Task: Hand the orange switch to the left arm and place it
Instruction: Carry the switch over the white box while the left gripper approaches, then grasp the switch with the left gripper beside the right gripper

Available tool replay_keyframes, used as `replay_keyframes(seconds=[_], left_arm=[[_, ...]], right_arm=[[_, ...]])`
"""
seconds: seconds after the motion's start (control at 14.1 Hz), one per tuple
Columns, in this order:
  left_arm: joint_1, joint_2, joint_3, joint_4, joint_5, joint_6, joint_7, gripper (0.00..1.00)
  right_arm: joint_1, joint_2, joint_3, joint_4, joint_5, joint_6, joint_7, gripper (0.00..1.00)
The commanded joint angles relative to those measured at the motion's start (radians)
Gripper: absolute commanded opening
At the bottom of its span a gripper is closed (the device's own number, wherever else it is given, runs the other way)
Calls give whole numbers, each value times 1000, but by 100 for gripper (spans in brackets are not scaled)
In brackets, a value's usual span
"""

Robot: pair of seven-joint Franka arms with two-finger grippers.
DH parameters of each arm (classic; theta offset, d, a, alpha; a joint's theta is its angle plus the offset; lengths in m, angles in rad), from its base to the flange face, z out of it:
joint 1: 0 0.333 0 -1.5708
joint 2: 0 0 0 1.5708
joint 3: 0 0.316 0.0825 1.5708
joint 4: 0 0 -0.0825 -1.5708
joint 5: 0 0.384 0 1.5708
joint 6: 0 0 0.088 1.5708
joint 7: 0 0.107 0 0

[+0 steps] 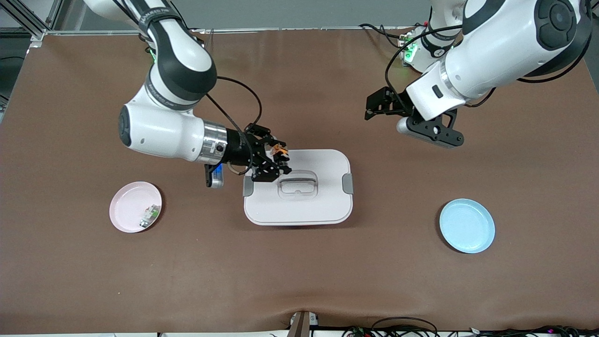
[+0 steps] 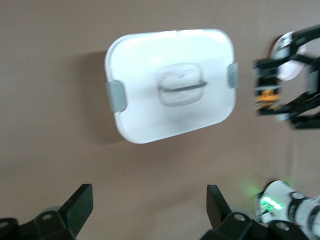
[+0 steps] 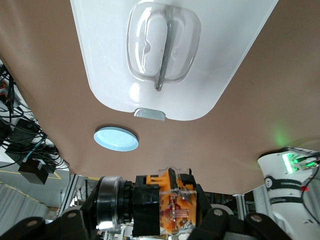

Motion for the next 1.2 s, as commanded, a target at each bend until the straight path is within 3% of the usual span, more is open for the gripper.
replay_keyframes(seconds=[0.0,0.42,1.13], left_arm=[[-36,6,1,-6,-45,93,-41,100],[-87,60,1,-10,-42,201,-52,100],[-104,130,1,-10,-83,287,-110,96]], right_arm=[[66,25,-12,8,23,78,69,13],[113,54,-12,40,104,138,95,12],[116,53,-10,43,104,136,107,11]])
